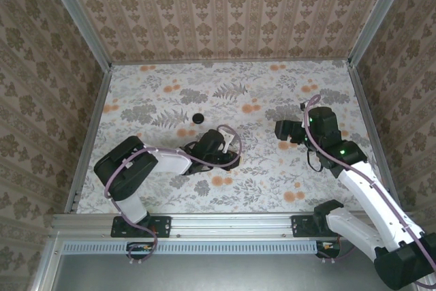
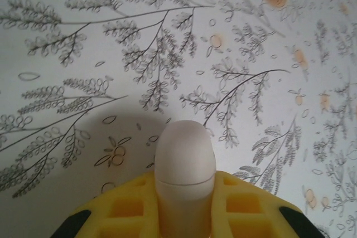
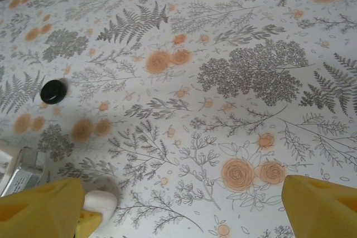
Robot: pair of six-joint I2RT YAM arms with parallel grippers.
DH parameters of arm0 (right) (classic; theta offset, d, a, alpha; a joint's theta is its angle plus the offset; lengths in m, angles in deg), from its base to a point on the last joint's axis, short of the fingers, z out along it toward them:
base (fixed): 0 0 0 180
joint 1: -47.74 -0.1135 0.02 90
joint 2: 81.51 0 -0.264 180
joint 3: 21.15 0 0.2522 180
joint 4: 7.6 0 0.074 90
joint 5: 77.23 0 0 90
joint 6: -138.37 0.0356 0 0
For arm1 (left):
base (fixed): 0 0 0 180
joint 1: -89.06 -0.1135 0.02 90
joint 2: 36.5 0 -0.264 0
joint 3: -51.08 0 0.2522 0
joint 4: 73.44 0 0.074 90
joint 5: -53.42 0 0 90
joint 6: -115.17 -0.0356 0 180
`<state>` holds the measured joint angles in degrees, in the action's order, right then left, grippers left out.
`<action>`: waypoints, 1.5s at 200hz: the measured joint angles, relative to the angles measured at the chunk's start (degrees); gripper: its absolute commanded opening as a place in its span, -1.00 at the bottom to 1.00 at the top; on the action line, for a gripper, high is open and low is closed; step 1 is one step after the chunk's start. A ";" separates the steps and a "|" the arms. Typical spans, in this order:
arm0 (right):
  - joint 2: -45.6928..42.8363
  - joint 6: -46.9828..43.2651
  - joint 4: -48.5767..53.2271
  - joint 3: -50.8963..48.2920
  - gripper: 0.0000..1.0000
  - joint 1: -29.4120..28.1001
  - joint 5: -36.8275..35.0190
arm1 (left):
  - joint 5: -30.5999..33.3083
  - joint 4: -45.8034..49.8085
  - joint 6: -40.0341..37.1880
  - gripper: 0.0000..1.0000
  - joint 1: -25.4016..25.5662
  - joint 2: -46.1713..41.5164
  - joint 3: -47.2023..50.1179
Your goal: Insert wireless bluetooth earbuds into charging case
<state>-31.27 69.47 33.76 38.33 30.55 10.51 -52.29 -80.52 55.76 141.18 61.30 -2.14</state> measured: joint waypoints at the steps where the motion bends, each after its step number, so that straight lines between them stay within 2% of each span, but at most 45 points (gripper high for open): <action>1: 0.00 0.00 -0.04 -0.04 0.87 0.02 -0.02 | 0.11 0.26 0.02 -0.60 0.00 0.00 -0.11; 48: -0.07 -1.60 -0.90 -0.48 0.97 0.24 -2.67 | 3.43 12.04 -1.14 -0.19 0.31 -0.72 -4.83; 91: -1.81 -5.01 -4.26 -1.97 1.00 0.55 -6.97 | 9.60 27.17 -6.38 0.23 -1.42 -10.43 -6.62; 122: -0.79 -7.15 -9.88 -2.84 1.00 0.57 -9.90 | 12.57 35.01 -11.02 0.44 -7.80 -19.02 -9.84; 152: 3.91 -9.29 -19.58 -7.21 1.00 1.57 -14.01 | 14.40 37.79 -15.80 0.77 -19.45 -27.43 -10.82; 166: 7.28 -9.57 -24.04 -10.01 1.00 2.71 -15.82 | 14.51 36.61 -17.40 0.99 -26.38 -30.53 -9.99; 186: 12.87 -11.19 -30.45 -13.22 1.00 4.26 -17.55 | 15.69 31.74 -18.95 1.00 -36.48 -33.77 -6.23; 207: 19.34 -13.62 -37.33 -15.23 1.00 6.21 -19.12 | 17.97 25.92 -21.18 1.00 -43.15 -34.21 -1.11; 225: 22.88 -14.80 -42.91 -16.68 1.00 8.68 -20.09 | 19.80 21.49 -24.11 1.00 -45.72 -33.42 3.02; 254: 23.50 -15.69 -52.43 -19.96 1.00 12.24 -19.34 | 23.65 14.95 -28.00 1.00 -47.08 -30.60 7.41; 300: 26.23 -16.76 -65.81 -22.86 1.00 13.44 -15.69 | 24.94 -2.21 -30.05 1.00 -49.44 -27.58 17.33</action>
<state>-5.05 52.71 -32.05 15.46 43.99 -5.19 -27.35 -82.73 25.71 91.74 33.72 15.19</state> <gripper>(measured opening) 0.999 0.997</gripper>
